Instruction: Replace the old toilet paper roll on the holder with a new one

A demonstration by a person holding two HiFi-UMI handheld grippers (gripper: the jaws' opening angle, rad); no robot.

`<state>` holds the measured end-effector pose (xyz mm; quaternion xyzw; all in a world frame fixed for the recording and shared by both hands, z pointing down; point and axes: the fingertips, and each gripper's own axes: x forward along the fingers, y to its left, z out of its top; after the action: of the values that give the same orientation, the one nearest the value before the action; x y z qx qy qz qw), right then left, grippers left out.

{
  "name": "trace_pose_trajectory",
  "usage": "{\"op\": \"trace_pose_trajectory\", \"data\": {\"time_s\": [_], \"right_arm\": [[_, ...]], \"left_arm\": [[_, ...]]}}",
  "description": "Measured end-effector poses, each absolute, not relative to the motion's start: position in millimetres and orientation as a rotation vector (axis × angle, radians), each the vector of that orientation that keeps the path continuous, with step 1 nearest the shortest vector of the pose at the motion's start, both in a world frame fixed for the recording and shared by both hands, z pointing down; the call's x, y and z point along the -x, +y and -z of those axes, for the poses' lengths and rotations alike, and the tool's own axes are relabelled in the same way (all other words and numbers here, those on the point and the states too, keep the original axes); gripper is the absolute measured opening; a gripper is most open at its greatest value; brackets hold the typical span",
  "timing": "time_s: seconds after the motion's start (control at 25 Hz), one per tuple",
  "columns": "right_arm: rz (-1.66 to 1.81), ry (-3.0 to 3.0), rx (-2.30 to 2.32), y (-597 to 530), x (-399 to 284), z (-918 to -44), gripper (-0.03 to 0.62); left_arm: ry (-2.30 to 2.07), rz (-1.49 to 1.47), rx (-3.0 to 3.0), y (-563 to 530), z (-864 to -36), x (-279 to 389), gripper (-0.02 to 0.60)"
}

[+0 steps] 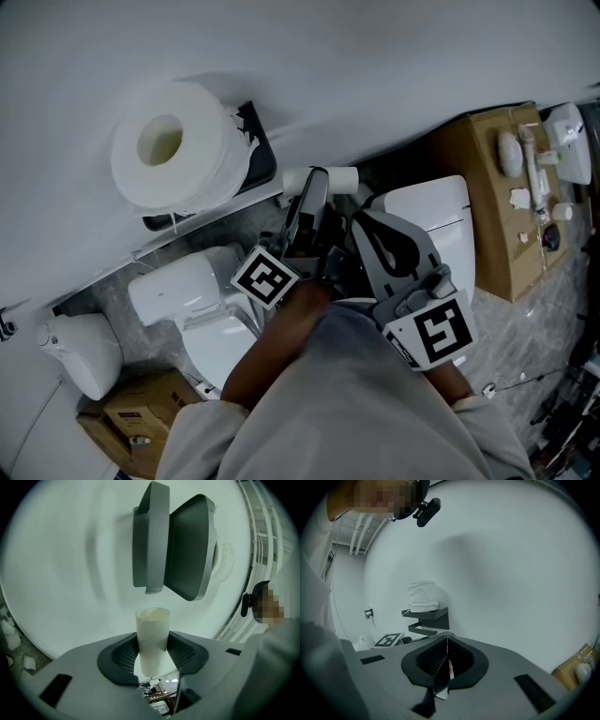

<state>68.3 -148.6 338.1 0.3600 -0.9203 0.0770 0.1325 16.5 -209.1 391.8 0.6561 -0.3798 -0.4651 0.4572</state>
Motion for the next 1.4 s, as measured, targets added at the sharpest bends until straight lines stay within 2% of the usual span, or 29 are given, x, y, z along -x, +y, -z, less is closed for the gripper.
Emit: {"op": "trace_pose_trajectory", "data": {"time_s": [0.32,0.48,1.4], "right_arm": [[-0.219,-2.693,-0.995,-135.9,-53.6,-337.6,0.017],[-0.210,-2.712,-0.960,-128.4,-41.6,-335.9,0.017],[-0.165,-2.823,-0.805,-78.3,30.7,-322.4,0.017]], "left_arm": [[-0.973,1.118,-1.644,-189.7,-390.1,-10.5,0.192],[-1.074,1.043,-1.648,-175.6,-403.2,6.3,0.192],[-1.323,1.038,-1.680,-99.2,-387.7,106.0,0.189]]}}
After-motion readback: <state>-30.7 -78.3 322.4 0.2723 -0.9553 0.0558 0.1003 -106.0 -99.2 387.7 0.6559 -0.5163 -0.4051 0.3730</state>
